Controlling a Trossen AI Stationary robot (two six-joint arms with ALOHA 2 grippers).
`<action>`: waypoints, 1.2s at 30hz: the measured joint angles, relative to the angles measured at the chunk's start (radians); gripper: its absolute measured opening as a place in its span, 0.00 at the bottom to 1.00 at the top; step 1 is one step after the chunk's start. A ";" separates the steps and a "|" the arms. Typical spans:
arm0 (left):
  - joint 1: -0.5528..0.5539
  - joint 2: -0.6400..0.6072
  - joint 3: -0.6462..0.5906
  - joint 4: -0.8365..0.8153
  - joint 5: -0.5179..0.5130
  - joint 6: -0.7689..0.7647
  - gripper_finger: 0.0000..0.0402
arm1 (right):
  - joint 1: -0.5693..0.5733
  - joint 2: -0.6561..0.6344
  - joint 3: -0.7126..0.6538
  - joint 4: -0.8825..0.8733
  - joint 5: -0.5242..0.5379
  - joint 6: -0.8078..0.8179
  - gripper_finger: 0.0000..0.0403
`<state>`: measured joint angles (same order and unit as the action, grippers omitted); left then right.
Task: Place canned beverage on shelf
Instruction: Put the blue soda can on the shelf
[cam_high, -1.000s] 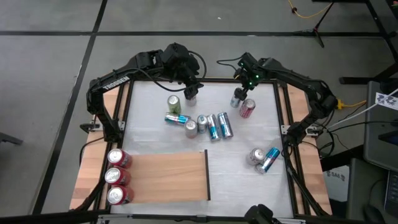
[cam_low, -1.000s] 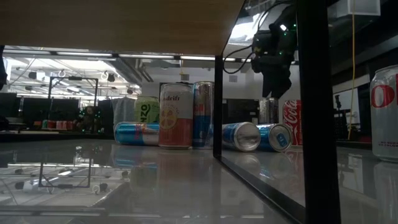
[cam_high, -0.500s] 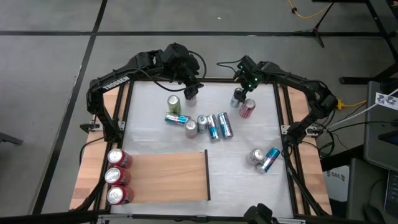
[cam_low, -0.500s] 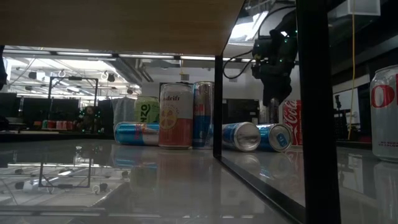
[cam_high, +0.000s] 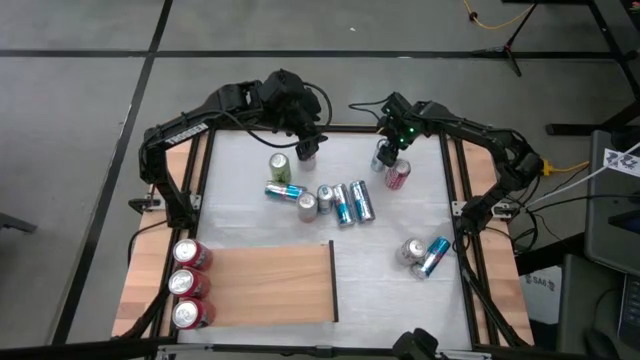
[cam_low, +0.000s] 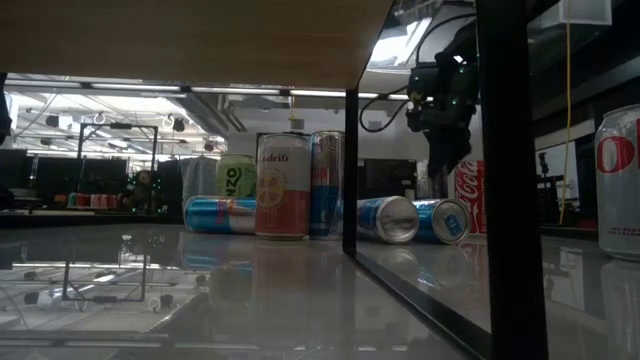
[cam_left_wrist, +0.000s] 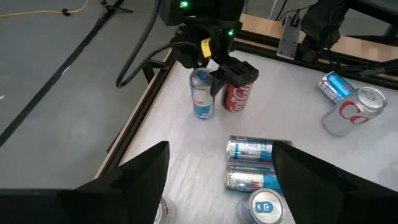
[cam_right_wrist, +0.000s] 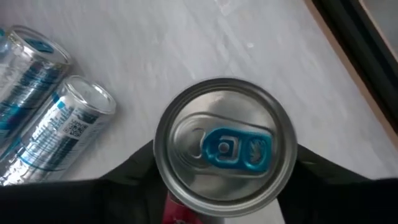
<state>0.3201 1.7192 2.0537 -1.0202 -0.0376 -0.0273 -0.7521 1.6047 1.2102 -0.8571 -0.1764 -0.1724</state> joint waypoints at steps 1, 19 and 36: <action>-0.003 -0.002 0.000 0.000 0.000 0.000 0.69 | 0.000 0.000 0.004 -0.005 0.000 -0.014 0.50; -0.136 -0.104 0.000 -0.132 0.003 -0.075 0.69 | 0.172 0.002 0.504 -0.353 -0.052 -0.305 0.53; -0.270 -0.149 -0.002 -0.423 -0.094 -0.219 0.69 | 0.727 0.005 0.745 -0.317 -0.053 -0.300 0.53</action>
<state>0.0504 1.5707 2.0516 -1.4430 -0.1318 -0.2466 -0.0254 1.6098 1.9556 -1.1737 -0.2295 -0.4719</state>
